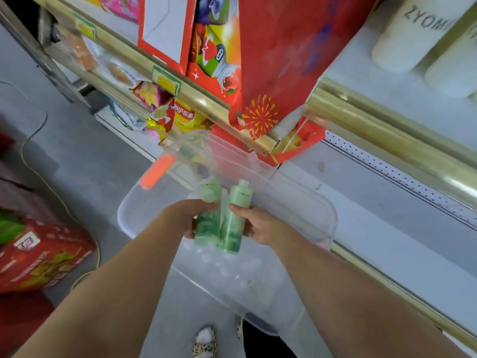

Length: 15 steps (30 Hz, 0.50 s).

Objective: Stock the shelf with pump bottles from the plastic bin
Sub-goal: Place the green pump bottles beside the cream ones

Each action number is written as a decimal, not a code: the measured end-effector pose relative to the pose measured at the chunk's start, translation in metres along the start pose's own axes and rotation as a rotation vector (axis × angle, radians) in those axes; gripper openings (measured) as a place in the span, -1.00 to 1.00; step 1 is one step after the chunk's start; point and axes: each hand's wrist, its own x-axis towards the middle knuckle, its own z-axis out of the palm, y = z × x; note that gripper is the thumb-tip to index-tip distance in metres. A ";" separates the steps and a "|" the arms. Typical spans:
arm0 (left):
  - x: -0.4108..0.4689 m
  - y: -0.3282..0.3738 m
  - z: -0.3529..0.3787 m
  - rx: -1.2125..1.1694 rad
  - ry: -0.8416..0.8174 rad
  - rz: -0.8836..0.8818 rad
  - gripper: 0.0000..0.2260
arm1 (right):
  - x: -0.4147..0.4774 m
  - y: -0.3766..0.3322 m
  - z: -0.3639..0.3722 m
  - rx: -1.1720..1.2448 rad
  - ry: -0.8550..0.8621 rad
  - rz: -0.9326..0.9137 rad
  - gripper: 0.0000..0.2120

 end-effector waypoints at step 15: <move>-0.162 -0.038 0.065 0.002 -0.282 0.809 -0.49 | -0.203 -0.028 -0.017 0.120 0.161 -0.449 -0.28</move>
